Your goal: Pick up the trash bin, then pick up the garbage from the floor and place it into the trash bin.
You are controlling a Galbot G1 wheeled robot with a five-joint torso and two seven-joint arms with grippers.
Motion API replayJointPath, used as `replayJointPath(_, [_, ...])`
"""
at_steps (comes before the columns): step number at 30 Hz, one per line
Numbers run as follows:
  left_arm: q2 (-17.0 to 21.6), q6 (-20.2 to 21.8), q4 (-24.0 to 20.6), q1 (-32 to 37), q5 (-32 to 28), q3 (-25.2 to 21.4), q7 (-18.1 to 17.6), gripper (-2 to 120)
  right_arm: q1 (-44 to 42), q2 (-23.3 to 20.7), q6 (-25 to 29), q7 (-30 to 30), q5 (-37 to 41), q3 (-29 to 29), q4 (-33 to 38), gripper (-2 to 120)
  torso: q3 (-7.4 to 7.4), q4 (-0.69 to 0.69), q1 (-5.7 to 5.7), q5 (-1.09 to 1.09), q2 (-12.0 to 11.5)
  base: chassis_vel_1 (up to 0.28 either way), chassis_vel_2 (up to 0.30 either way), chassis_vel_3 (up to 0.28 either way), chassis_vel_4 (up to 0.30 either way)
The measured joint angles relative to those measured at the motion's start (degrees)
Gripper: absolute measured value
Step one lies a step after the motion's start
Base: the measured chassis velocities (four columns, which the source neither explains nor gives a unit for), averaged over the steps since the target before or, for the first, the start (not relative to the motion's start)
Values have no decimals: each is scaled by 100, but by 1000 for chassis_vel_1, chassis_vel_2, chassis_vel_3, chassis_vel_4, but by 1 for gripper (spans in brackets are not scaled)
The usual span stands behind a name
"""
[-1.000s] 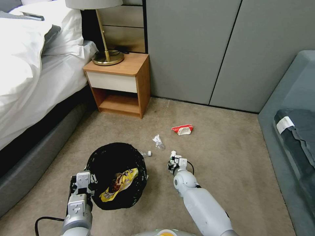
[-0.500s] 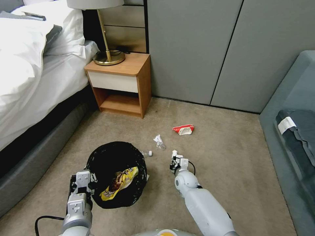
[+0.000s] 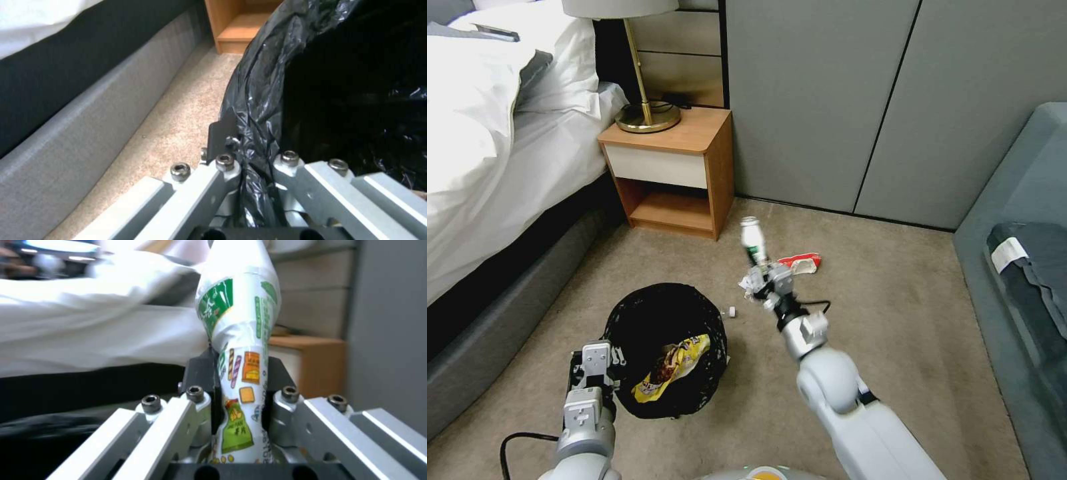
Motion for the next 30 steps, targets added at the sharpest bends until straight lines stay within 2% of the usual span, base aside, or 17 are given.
replayJointPath(5, [11, 2, 0, -11, -8, 8, 2, 0, -264, -299, 229, -352, -227, -336, 241, 11, 0, 0, 0, -1, 0, 0, 0, 0, 0])
replayJointPath(9, [6, 2, 19, -20, 2, 65, 2, 0, -346, -446, 351, -414, -393, -653, 17, 11, 0, 0, 0, -1, 0, 0, 0, 0, 0])
replayJointPath(17, [-10, 13, 23, -37, 44, 122, 3, 0, -99, -283, 426, -401, -418, -955, -683, 11, 0, 1, 0, -1, 0, 0, 0, 0, 0])
replayJointPath(22, [-5, 15, 9, -32, 44, 115, 4, 0, -45, -238, 379, -371, -379, -965, -824, 11, 0, 0, 0, -1, 0, 0, 0, 0, 0])
replayJointPath(25, [-6, 16, 9, -31, 48, 125, 5, 0, -44, -221, 335, -336, -366, -983, -860, 26, 0, 0, 0, -1, 0, 0, 0, 0, 0])
replayJointPath(26, [-6, 16, 9, -31, 48, 125, 5, 0, -44, -221, 335, -336, -366, -983, -860, 26, 0, 0, 0, -1, 0, 0, 0, 0, 0])
replayJointPath(29, [-11, 22, 9, -42, 60, 150, 9, 0, -66, -219, 325, -329, -373, -983, -867, 41, 0, 0, 0, -1, 0, 0, 0, 0, 0])
replayJointPath(30, [-11, 22, 9, -42, 60, 150, 9, 0, -66, -219, 325, -329, -373, -983, -867, 41, 0, 0, 0, -1, 0, 0, 0, 0, 0])
